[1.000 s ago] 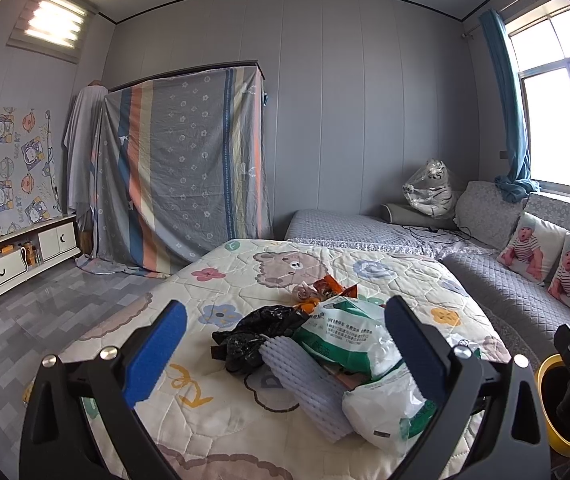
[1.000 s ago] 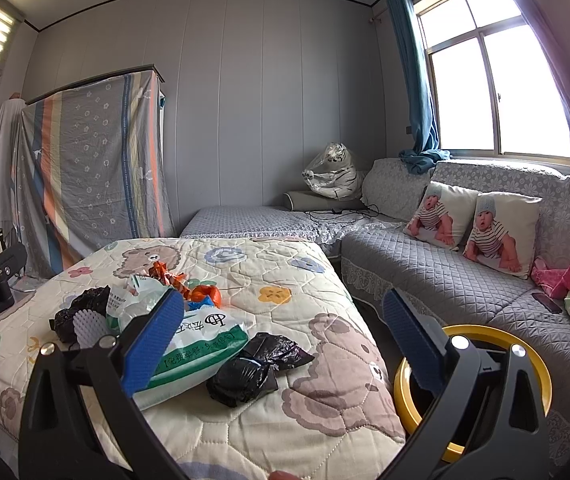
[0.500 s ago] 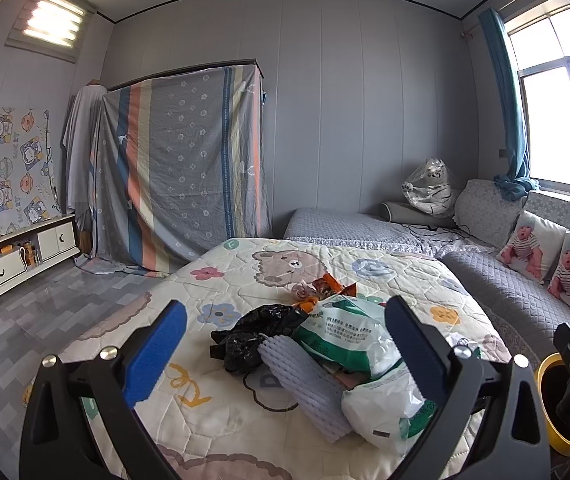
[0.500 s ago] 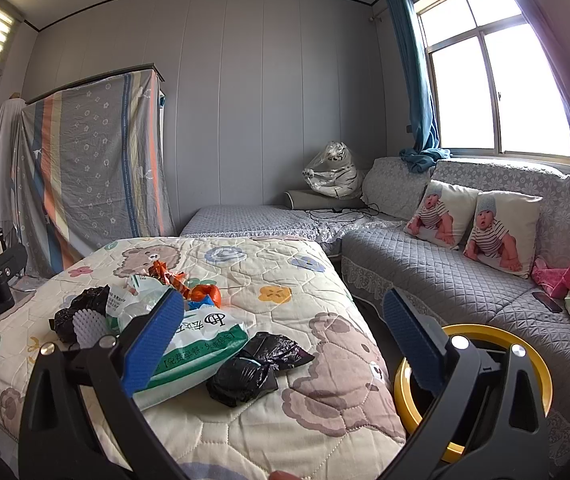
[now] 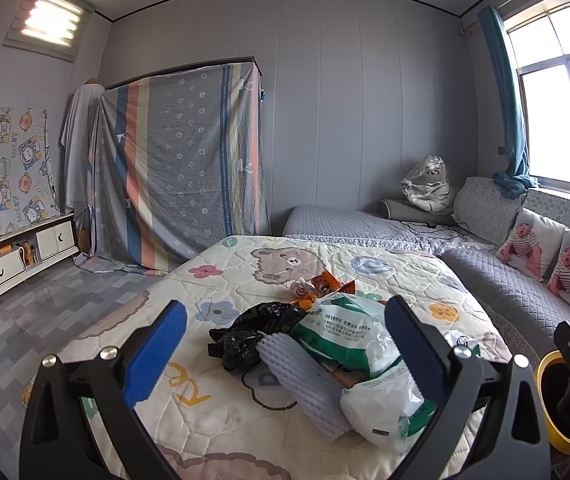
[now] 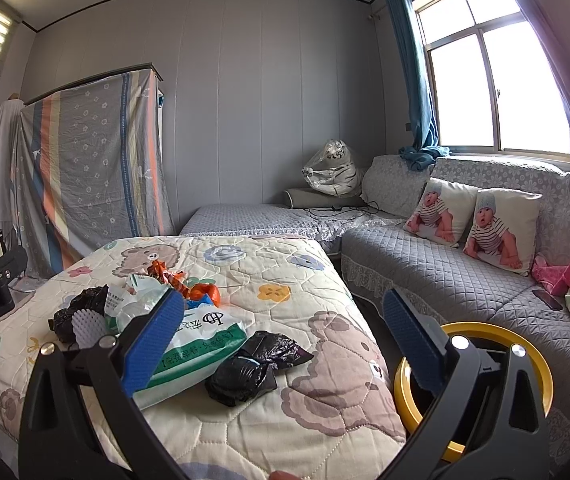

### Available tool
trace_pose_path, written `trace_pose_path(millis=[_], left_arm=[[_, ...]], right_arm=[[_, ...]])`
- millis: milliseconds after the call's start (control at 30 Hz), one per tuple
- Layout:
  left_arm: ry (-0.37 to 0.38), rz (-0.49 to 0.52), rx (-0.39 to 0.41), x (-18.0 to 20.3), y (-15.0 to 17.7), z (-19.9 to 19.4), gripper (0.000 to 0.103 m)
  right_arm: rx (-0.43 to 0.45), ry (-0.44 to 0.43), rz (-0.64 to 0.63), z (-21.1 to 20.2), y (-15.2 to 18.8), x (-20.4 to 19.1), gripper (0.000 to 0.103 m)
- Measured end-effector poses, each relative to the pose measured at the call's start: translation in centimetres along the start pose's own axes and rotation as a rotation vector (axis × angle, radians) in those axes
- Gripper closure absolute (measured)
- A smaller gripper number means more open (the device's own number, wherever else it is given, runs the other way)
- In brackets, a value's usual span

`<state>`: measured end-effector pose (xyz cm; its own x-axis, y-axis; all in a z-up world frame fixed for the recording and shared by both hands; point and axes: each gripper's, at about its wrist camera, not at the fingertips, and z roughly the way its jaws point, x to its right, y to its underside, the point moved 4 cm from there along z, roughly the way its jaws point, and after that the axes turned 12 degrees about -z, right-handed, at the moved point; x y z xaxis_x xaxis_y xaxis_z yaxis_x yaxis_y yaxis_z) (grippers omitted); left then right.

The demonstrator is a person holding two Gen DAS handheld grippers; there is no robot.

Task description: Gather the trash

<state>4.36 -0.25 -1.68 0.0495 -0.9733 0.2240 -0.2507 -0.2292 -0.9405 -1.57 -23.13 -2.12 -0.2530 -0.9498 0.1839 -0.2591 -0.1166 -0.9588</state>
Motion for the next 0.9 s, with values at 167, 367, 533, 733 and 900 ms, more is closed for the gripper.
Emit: trace_pose_path(millis=[167,367,533,733,900], left_arm=[[0.002,-0.004,-0.004,-0.1,0.1,0.0,0.007],[0.004,-0.004,-0.008,-0.1,0.1,0.1,0.007],[0.006,-0.006,-0.021,-0.2,0.5,0.4,0.007],[-0.001,0.006,-0.011,-0.6,0.1,0.7,0.007],[0.06,0.038,-0.047,-1.6,0.1,2.2,0.007]], right_arm=[[-0.001,0.001,0.001,0.0,0.0,0.0,0.008],[-0.002,0.0,0.001,0.1,0.1,0.0,0.008],[-0.003,0.0,0.001,0.4,0.5,0.2,0.008],[-0.011,-0.007,0.002,0.5,0.7,-0.1,0.008],[-0.037,-0.07,-0.025,2.4,1.3,-1.3,0.008]])
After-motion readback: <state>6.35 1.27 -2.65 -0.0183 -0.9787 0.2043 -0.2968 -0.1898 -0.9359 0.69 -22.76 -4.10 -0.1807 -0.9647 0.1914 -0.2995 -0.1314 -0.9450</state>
